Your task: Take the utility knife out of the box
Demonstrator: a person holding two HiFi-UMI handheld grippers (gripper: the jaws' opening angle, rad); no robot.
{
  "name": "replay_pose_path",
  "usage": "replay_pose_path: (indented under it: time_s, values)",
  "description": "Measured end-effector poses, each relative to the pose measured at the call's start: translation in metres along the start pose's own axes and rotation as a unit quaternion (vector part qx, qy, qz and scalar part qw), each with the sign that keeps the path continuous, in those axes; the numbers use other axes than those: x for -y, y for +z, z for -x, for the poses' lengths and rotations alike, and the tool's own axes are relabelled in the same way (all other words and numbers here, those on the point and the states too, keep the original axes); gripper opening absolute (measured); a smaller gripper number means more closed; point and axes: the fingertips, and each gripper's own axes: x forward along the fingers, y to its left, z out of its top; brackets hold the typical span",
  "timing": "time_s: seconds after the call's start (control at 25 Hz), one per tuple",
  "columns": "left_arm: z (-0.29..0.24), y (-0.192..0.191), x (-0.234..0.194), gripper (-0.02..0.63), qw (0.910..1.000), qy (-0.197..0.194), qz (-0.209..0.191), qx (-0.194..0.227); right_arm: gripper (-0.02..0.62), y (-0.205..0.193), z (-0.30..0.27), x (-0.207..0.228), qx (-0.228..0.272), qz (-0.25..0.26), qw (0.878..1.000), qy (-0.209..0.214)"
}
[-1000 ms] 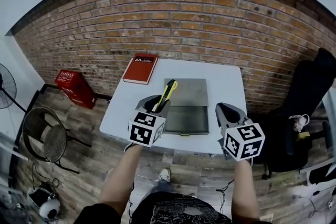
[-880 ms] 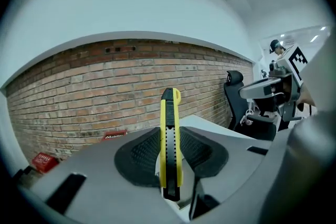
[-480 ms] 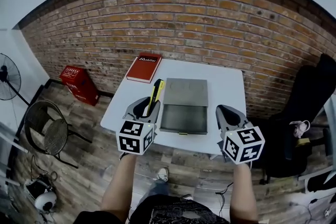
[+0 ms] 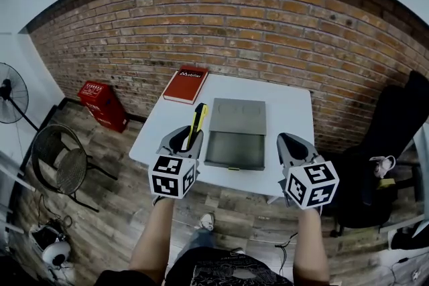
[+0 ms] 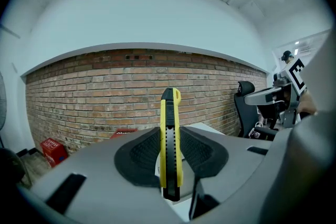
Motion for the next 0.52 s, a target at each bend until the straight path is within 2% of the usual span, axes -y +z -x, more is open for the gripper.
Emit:
replay_pose_path:
  time_s: [0.52]
  values:
    - [0.0015,-0.0029,0.0020,0.127,1.0000,-0.006,0.000,-0.003,0.020,0.0036,-0.0004,-0.0029,0.003,0.002,1.000,0.000]
